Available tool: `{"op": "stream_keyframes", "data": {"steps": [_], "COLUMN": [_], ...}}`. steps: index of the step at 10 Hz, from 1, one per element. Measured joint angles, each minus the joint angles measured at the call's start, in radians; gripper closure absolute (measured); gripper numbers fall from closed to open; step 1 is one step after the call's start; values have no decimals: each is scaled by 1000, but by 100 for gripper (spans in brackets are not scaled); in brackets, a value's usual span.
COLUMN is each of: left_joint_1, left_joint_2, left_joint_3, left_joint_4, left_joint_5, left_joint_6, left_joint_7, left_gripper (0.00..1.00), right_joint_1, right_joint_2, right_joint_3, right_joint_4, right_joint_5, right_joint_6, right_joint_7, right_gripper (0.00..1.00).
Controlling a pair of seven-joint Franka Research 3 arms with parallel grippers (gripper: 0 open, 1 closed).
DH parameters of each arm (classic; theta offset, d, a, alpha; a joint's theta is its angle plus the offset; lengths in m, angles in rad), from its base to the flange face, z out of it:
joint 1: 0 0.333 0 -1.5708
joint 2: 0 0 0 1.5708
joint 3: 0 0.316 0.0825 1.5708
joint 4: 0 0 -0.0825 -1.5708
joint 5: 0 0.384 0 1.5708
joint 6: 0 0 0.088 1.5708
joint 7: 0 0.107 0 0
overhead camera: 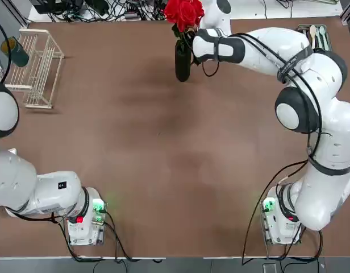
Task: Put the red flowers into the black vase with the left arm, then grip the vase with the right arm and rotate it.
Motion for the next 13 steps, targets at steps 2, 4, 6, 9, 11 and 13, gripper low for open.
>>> {"op": "stream_keyframes", "data": {"steps": [2,4,6,9,11,13], "left_joint_1": [15,19,19,17,17,15], "left_joint_2": [-2,-3,-4,-6,-6,-6], "left_joint_3": [1,1,0,-6,-7,-8], "left_joint_4": [7,13,14,15,15,15], "left_joint_5": [0,0,0,0,0,0], "left_joint_6": [0,-3,-6,-8,-8,-8], "left_joint_7": [0,0,0,0,0,0], "left_gripper": [0,0,0,0,0,0], "right_joint_1": [0,0,0,0,0,0], "right_joint_2": [1,1,1,1,1,1], "right_joint_3": [0,-2,-4,-9,-11,-12], "right_joint_4": [3,4,8,18,23,60], "right_joint_5": [-1,-26,-62,-122,-146,-213], "right_joint_6": [0,-1,-8,-34,-47,-130], "right_joint_7": [0,-5,-5,-5,-7,-8], "right_gripper": [47,52,56,62,64,64]}}
